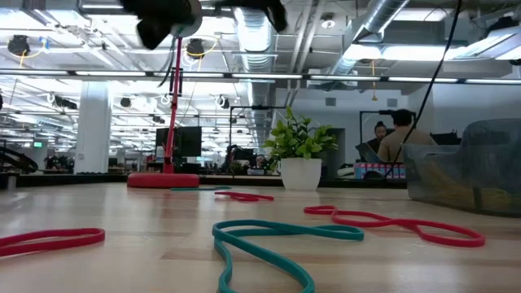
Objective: Pick and place items into bin
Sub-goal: Put the blue rubber band into the black bin
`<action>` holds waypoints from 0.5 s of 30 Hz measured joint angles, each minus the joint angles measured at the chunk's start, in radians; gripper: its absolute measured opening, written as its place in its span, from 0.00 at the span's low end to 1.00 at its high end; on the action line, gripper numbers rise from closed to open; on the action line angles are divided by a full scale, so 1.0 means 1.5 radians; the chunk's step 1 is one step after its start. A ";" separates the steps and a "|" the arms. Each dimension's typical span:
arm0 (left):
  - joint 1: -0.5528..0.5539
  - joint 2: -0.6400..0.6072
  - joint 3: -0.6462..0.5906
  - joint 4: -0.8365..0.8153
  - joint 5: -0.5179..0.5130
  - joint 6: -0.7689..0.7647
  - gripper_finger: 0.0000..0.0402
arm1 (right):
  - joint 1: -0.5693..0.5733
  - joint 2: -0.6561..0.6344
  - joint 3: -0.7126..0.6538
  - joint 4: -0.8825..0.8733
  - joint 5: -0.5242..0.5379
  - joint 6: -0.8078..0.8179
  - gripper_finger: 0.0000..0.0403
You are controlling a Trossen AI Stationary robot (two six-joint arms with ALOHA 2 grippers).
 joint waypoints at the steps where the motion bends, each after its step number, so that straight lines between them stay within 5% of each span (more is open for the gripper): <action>1: 0.006 0.004 0.001 0.015 0.006 0.001 0.00 | 0.000 0.002 0.000 0.016 -0.002 -0.013 0.30; 15: 0.016 0.010 0.000 0.000 0.025 0.000 0.00 | -0.049 0.004 -0.001 -0.011 0.000 0.049 0.30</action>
